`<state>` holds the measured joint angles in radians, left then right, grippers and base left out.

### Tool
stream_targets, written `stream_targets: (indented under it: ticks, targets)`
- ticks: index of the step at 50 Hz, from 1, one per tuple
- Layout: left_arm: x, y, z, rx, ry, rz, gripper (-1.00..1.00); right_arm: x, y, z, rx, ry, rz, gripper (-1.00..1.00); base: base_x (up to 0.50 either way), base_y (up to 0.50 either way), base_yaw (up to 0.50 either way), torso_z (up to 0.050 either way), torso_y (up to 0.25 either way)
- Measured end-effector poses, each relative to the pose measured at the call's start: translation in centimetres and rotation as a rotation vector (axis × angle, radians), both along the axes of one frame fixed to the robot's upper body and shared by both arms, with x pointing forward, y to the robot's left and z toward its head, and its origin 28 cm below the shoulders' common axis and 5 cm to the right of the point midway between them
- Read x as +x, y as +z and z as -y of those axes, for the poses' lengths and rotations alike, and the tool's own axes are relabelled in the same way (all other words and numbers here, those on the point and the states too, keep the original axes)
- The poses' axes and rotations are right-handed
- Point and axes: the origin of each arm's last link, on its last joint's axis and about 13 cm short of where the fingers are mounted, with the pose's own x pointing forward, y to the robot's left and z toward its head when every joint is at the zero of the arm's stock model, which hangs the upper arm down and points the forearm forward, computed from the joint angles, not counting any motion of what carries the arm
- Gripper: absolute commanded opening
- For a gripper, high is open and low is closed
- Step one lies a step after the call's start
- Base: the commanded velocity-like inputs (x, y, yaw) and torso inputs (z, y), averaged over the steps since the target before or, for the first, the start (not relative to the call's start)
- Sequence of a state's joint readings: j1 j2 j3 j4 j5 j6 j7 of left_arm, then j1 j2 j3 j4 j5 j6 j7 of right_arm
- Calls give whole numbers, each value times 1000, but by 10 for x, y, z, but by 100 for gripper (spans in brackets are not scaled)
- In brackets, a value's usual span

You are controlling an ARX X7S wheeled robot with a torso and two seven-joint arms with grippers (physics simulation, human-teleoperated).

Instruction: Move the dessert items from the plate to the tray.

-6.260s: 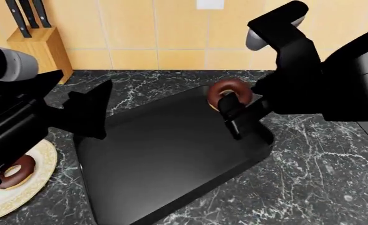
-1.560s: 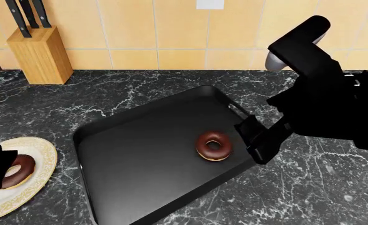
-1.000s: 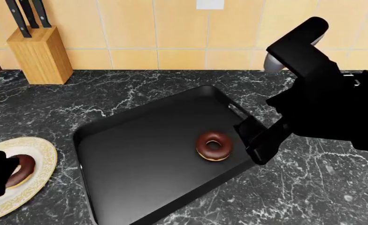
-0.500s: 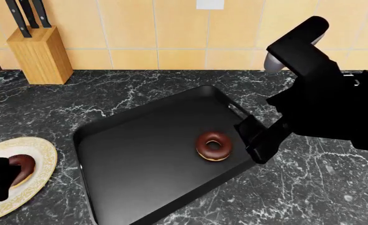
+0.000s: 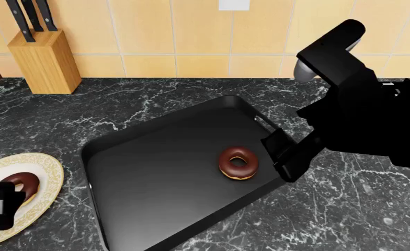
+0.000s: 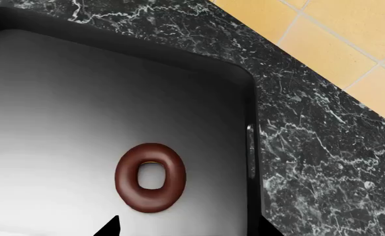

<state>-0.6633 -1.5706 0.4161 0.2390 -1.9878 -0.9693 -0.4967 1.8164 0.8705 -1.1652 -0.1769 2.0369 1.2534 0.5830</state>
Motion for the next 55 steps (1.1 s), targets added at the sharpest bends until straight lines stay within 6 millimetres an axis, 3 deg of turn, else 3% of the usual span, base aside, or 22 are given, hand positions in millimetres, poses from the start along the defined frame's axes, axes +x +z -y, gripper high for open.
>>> stream_targets:
  ticks: [55]
  targets:
    - [21, -19, -5, 1, 45, -33, 100, 1, -3, 2, -5, -2, 3, 100, 0, 0, 0, 0, 0]
